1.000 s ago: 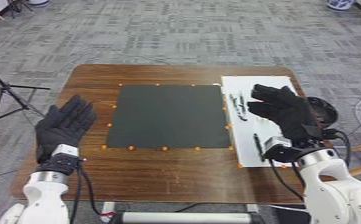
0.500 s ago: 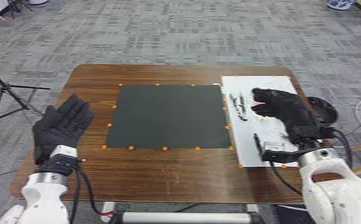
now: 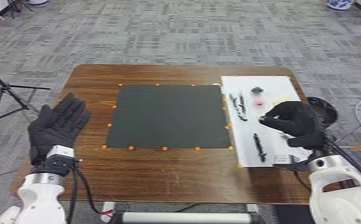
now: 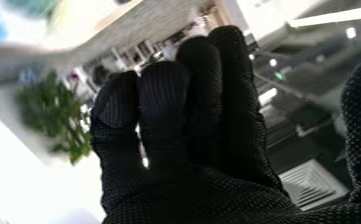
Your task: Arrange flowers
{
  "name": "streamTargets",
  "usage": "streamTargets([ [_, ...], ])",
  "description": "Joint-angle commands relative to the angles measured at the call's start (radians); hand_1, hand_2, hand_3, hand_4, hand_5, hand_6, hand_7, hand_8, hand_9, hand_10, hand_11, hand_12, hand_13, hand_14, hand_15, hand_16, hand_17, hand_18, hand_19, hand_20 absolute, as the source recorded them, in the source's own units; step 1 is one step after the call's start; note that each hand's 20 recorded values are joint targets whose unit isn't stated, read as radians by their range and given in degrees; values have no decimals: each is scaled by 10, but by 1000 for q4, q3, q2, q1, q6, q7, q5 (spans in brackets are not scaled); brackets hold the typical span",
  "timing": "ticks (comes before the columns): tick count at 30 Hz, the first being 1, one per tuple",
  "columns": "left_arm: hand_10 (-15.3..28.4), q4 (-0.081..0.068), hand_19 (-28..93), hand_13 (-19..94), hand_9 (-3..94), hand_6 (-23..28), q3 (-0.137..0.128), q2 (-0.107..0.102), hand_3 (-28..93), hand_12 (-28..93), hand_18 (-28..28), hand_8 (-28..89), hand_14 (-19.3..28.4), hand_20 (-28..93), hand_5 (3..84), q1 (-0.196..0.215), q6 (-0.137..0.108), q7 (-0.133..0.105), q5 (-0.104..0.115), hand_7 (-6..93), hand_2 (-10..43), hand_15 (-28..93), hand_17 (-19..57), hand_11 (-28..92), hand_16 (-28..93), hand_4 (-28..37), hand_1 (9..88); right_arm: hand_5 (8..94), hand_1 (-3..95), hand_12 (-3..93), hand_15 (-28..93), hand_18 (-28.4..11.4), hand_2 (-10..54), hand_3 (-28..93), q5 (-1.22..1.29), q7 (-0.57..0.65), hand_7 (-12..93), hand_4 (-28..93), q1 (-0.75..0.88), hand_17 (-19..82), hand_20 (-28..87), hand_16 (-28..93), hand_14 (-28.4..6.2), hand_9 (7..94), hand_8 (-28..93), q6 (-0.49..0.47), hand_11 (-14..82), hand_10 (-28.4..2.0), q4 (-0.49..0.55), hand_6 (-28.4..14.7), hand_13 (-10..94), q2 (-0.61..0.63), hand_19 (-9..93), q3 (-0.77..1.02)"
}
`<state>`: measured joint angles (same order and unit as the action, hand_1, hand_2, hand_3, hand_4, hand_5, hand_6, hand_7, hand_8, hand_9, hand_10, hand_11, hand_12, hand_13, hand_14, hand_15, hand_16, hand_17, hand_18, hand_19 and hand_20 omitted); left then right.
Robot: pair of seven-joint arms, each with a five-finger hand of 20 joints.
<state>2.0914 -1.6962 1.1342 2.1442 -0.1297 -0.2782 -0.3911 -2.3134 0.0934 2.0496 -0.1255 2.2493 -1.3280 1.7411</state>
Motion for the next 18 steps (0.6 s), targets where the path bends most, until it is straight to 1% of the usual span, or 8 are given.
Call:
streamTargets([
  [1,144,4,357,283,379,81,-6,-7,732,82,122,-97,119,72,471,6,9,7,1,128,145,207,-45,205,-52,-283,262,602,224,425,759,-230,-95,696,-228,87,440,-246,69,336,472,430,-167,599,-133,-2,587,-160,33,-31,579,48,854,-17],
  [3,144,5,357,284,379,80,-3,-9,731,82,123,-97,121,72,470,8,7,8,3,129,145,209,-45,205,-51,-283,262,605,236,448,769,-232,-95,684,-265,106,464,-253,66,345,486,453,-166,609,-139,-17,609,-147,33,-29,589,62,866,-36],
  [6,144,3,358,284,379,80,5,-7,731,84,123,-97,121,72,470,4,14,16,14,131,145,209,-46,206,-50,-283,262,614,249,462,771,-238,-95,671,-291,139,481,-264,52,352,498,473,-166,621,-145,-78,613,-147,38,-27,595,77,876,-61],
  [8,144,1,358,284,379,80,8,-6,732,84,124,-97,121,73,470,1,11,17,8,131,144,209,-46,207,-50,-283,262,627,259,467,771,-240,-95,654,-344,157,481,-274,40,355,502,484,-167,629,-147,-112,613,-145,35,-26,601,89,879,-84],
  [9,144,0,358,284,379,80,8,-7,732,84,124,-97,121,73,470,0,13,17,10,131,144,208,-46,207,-50,-283,261,632,263,469,771,-241,-95,646,-367,173,478,-277,32,358,504,488,-167,632,-147,-128,612,-143,33,-26,604,97,881,-99],
  [12,145,4,358,284,380,80,4,-5,732,84,126,-98,122,74,470,5,11,12,7,131,144,208,-47,207,-49,-283,261,650,281,467,768,-242,-95,645,-409,213,453,-281,11,367,503,496,-166,644,-146,-156,606,-141,19,-23,608,125,887,-139],
  [14,145,6,358,284,380,80,2,-5,733,84,126,-98,122,74,470,8,9,9,8,131,143,208,-48,208,-49,-283,261,667,288,463,765,-244,-95,649,-407,278,431,-282,-56,372,501,499,-167,651,-140,-192,600,-141,-15,-21,611,150,891,-201],
  [18,146,9,358,284,381,79,-3,-2,731,84,127,-98,123,75,470,12,7,8,5,132,144,207,-48,209,-49,-283,262,681,301,455,761,-245,-95,651,-425,301,406,-282,-66,375,495,502,-166,662,-130,-220,589,-145,-28,-21,613,155,892,-214],
])
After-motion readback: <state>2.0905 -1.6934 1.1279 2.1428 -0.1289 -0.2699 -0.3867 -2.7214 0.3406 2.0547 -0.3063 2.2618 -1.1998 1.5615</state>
